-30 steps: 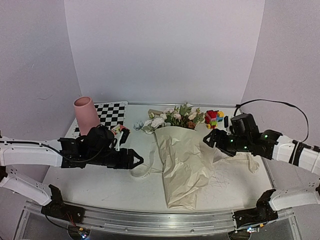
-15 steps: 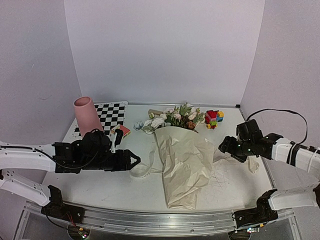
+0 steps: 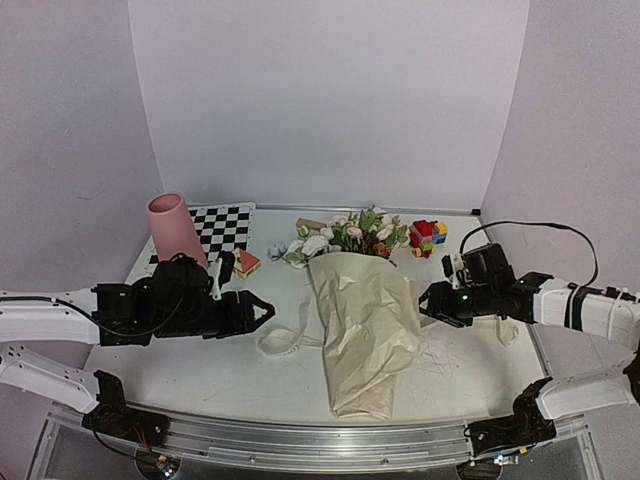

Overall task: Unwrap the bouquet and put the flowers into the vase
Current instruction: Unfold the wrapping paper at the center of the board.

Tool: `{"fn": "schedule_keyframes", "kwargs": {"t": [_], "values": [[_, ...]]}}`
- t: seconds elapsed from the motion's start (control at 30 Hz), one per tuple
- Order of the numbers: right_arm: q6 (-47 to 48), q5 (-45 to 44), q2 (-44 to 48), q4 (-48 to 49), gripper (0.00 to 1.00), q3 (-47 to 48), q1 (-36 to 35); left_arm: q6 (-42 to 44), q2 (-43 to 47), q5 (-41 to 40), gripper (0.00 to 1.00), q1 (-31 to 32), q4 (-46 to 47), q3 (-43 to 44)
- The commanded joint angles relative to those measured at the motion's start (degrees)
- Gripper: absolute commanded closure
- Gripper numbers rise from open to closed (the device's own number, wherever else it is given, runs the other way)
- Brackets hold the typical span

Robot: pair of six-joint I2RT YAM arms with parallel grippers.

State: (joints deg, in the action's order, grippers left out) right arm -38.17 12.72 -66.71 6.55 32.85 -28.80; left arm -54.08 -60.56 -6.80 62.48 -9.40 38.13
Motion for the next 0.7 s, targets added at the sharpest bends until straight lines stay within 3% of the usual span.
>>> {"fn": "schedule_keyframes", "kwargs": {"t": [0.0, 0.23, 0.37, 0.47, 0.67], "values": [[-0.19, 2.41, -2.62, 3.95, 0.46, 6.02, -9.40, -0.41, 2.09, -3.04, 0.35, 0.10, -2.70, 2.79], [0.09, -1.49, -13.22, 5.87, 0.44, 19.65, -24.74, -0.75, 2.00, -5.71, 0.29, 0.10, -5.84, 4.55], [2.91, -1.02, -21.77, 6.08, 0.41, 27.46, -30.47, -2.44, 3.72, -7.95, 0.09, 0.09, -7.42, 4.72], [4.46, -1.41, -28.20, 5.63, 0.40, 32.84, -34.83, -4.25, 7.13, -10.54, 0.02, 0.10, -8.51, 4.23], [3.63, -1.12, -38.86, 5.13, 0.40, 39.07, -38.42, -6.91, 12.81, -13.44, 0.00, 0.01, -11.48, 3.52]]}}
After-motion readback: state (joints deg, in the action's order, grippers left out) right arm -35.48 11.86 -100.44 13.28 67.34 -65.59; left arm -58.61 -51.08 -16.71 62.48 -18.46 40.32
